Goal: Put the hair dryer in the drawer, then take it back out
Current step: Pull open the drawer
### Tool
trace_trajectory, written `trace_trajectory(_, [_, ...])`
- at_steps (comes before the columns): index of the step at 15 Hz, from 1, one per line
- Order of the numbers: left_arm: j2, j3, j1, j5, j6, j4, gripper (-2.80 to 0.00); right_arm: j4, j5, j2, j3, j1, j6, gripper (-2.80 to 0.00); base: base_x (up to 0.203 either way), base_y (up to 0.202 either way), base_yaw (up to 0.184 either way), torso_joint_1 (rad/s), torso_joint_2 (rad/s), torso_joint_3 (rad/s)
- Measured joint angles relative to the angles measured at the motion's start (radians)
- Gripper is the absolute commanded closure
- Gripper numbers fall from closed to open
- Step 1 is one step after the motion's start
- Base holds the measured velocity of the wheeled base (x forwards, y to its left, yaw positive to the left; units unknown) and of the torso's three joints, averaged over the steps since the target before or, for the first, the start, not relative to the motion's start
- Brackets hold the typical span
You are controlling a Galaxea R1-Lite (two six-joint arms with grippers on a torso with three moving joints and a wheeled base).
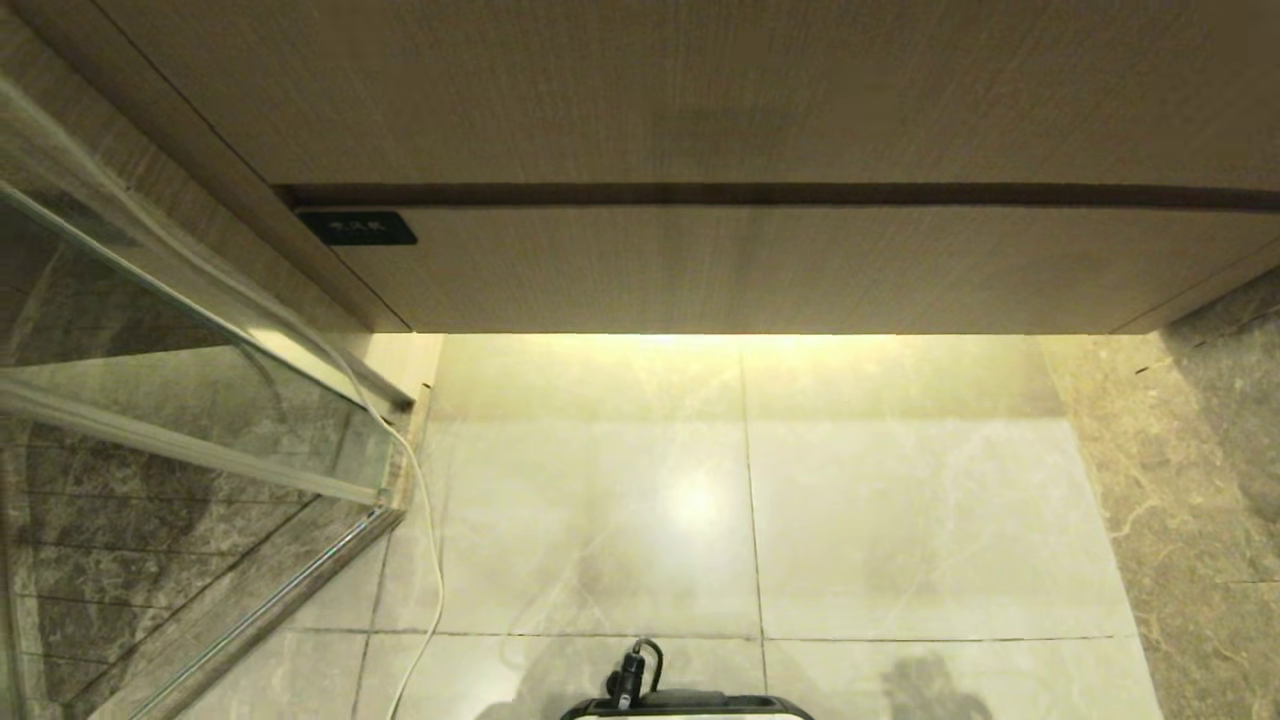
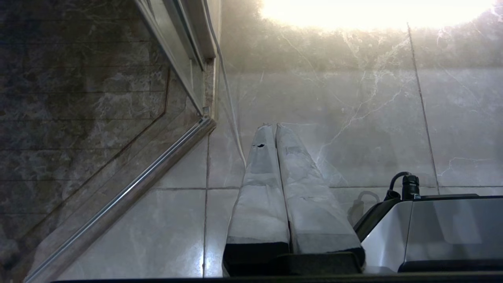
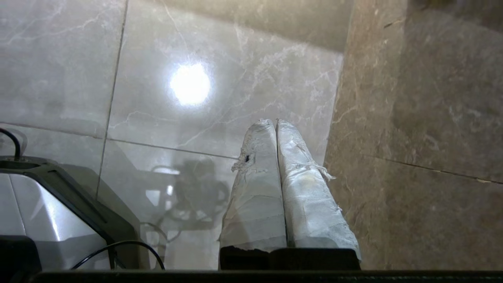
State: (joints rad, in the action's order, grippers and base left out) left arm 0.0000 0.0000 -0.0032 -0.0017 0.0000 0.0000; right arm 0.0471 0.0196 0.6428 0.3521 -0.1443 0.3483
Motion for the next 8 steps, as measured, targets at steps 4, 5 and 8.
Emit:
trace_trajectory(4, [0.000,0.000,0.000,0.000,0.000,0.000,0.00,-0.005,-0.001,-0.004,0.000,0.000,0.000,0.00,0.000,0.000,0.000,0.000,0.00,0.000])
trace_trajectory(5, [0.000,0.000,0.000,0.000,0.000,0.000,0.00,0.000,-0.001,-0.005,0.003,0.001,0.000,0.00,0.000,0.000,0.000,0.000,0.00,0.000])
trace_trajectory(8, [0.000,0.000,0.000,0.000,0.000,0.000,0.00,0.018,0.006,0.008,0.040,0.030,0.008,0.00,0.000,0.000,0.000,0.000,0.00,0.000])
